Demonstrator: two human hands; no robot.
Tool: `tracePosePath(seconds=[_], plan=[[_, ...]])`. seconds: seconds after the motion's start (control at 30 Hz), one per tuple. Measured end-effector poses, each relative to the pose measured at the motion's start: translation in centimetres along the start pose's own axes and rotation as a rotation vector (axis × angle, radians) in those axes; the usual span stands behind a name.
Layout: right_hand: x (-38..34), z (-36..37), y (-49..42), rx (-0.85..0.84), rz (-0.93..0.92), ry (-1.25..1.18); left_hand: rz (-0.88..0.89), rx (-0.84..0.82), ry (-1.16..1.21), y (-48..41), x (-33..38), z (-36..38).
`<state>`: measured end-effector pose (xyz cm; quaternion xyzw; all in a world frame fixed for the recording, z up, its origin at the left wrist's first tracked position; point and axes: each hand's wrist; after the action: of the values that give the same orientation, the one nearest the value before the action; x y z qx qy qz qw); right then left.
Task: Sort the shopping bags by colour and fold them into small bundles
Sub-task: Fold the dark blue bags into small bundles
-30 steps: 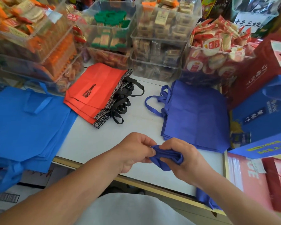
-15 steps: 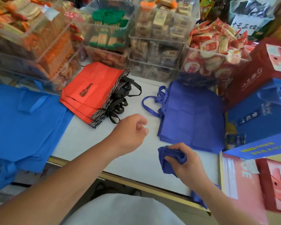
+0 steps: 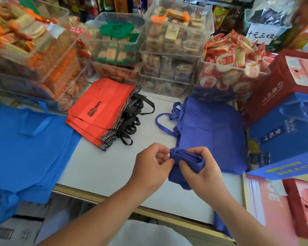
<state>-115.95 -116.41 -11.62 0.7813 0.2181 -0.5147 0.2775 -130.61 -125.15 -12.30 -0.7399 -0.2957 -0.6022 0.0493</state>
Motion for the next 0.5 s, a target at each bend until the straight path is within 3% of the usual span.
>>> tracePosePath(seconds=[0.13,0.27,0.33,0.5], plan=[[-0.4,1.3,0.2,-0.010,-0.116,0.082,0.009,0.013,0.093,0.3,0.5,-0.6],[-0.8,2.7,0.6,0.000,-0.143,0.155,0.164,-0.133,-0.003,2.0,1.7,-0.6],[-1.2,2.5,0.6,0.021,-0.079,0.095,0.204,-0.195,-0.036,1.8,1.6,-0.9],[-1.1,0.1,0.6,0.149,-0.013,-0.058,0.215,-0.168,-0.049,-0.1,0.3,-2.5]])
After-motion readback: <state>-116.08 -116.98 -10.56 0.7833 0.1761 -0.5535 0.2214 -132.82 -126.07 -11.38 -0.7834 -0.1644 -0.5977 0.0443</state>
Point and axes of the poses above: each hand's wrist, its own y-axis away from the middle knuckle, its own z-axis out of the palm, x = y × z, and after that the axes turned 7 degrees about -x, right-handed
